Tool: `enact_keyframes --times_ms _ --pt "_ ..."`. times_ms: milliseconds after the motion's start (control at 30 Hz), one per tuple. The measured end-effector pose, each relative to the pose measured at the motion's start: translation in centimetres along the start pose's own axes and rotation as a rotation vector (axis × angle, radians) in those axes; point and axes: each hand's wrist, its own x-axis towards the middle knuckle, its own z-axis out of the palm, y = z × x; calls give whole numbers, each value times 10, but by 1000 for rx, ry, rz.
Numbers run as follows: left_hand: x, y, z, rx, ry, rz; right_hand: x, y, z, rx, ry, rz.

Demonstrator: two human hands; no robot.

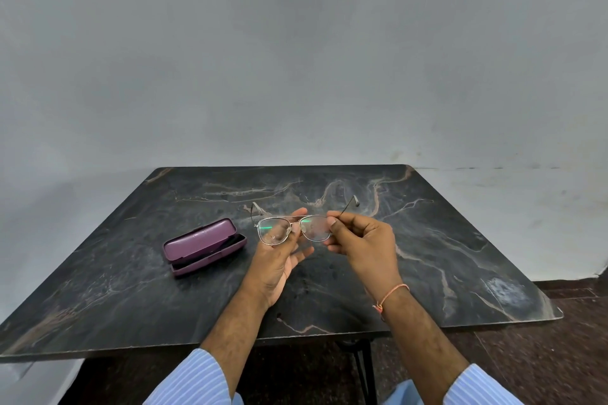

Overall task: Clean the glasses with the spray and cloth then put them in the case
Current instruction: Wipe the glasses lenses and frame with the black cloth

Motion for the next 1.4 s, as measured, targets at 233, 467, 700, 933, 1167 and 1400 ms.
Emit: enact_keyframes --times_ms 233,467,700,933,1167,1400 --pt "-2 -2 -1 98 -49 -10 -1 -5 -7 -7 56 -41" --pt "-15 2 -21 318 226 197 -1 0 -17 -59 120 -82" --pt "-33 35 -60 769 139 527 -4 22 -5 -96 93 -65" --pt "-35 51 -72 1149 67 680 -7 35 -4 -308 58 -139" --pt "-39 41 -92 1344 -31 734 -17 49 -15 -422 15 -111" --pt "-41 33 -94 1407 -25 709 -14 55 -15 -612 20 -173"
